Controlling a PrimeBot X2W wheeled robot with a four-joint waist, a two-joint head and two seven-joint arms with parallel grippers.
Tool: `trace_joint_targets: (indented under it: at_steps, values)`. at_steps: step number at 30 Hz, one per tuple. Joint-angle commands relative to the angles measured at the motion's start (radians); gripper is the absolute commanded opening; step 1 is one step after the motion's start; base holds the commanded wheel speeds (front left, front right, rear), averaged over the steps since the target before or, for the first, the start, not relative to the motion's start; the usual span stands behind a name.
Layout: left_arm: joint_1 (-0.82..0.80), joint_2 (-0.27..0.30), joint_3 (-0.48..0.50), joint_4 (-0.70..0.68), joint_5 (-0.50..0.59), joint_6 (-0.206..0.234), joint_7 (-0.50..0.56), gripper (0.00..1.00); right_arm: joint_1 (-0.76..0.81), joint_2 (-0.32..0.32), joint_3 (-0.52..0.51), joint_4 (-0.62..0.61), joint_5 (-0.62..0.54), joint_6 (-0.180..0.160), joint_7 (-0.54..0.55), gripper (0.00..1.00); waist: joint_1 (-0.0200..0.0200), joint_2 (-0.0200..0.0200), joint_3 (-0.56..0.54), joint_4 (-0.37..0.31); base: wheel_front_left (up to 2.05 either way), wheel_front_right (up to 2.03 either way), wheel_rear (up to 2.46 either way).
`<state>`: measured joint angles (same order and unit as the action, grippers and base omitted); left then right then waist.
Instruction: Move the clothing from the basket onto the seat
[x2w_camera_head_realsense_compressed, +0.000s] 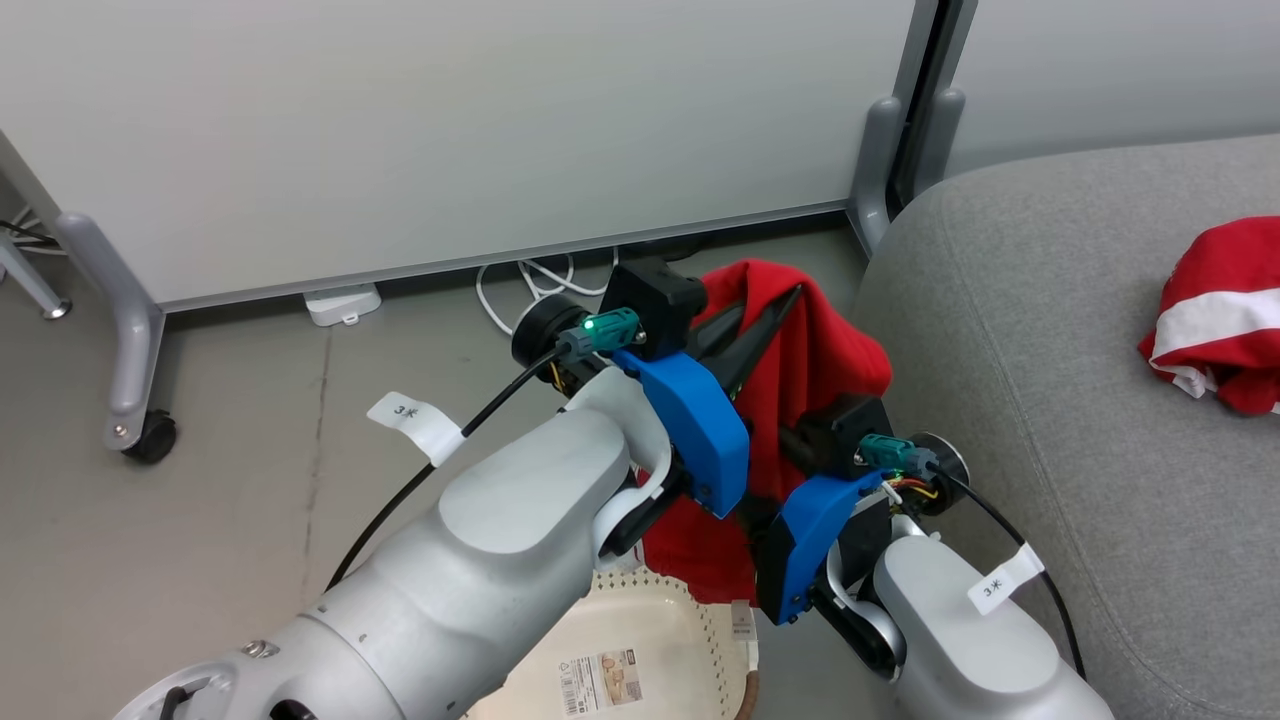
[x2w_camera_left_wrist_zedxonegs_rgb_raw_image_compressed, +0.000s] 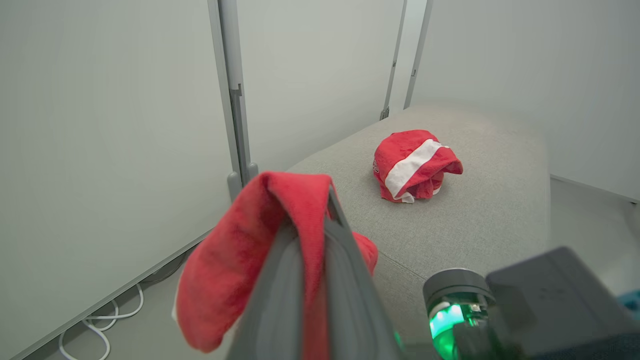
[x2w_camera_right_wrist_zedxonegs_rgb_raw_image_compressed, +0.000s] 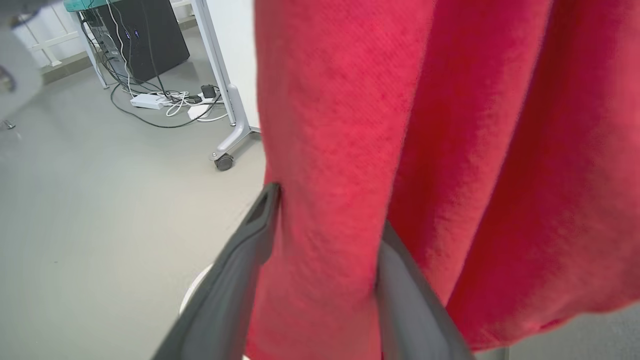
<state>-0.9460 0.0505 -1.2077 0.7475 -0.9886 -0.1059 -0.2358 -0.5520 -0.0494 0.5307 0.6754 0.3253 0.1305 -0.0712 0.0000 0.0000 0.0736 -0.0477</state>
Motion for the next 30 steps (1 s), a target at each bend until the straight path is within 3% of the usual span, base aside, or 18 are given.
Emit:
trace_joint_targets:
  at_steps: [1, 20, 21, 22, 23, 24, 30]
  values:
    - [-0.016, 0.000, -0.003, -0.001, -0.007, 0.004, -0.007, 0.00, -0.020, -0.002, 0.009, 0.015, 0.014, 0.000, -0.011, 0.00, 0.0000, 0.0000, -0.003, 0.001, 0.00, 0.00, 0.00]
    - [-0.020, 0.000, -0.039, 0.023, -0.046, 0.014, -0.014, 0.00, -0.067, -0.002, 0.069, 0.141, 0.102, 0.000, -0.101, 0.00, 0.0000, 0.0000, -0.028, -0.011, 0.00, 0.00, 0.00]
    - [-0.018, 0.000, -0.041, 0.024, -0.047, 0.014, -0.014, 0.20, -0.070, -0.002, 0.072, 0.144, 0.104, 0.000, -0.103, 0.00, 0.0000, 0.0000, -0.029, -0.011, 0.00, 0.00, 0.00]
    - [-0.017, 0.000, -0.042, 0.026, -0.048, 0.014, -0.014, 0.31, -0.073, -0.002, 0.075, 0.147, 0.108, 0.000, -0.106, 0.00, 0.0000, 0.0000, -0.030, -0.011, 0.00, 0.00, 0.00]
    - [-0.017, 0.000, -0.044, 0.027, -0.049, 0.015, -0.013, 0.55, -0.074, -0.002, 0.078, 0.150, 0.112, 0.000, -0.107, 0.00, 0.0000, 0.0000, -0.030, -0.010, 0.00, 0.00, 0.00]
    - [-0.017, 0.000, -0.045, 0.029, -0.049, 0.016, -0.014, 1.00, -0.075, -0.002, 0.082, 0.152, 0.114, 0.000, -0.107, 0.00, 0.0000, 0.0000, -0.030, -0.010, 0.00, 0.00, 0.00]
    - [-0.007, 0.000, -0.050, 0.050, -0.057, 0.024, -0.014, 1.00, -0.086, -0.002, 0.096, 0.163, 0.129, 0.000, -0.118, 0.00, 0.0000, 0.0000, -0.030, -0.011, 0.00, 0.00, 0.00]
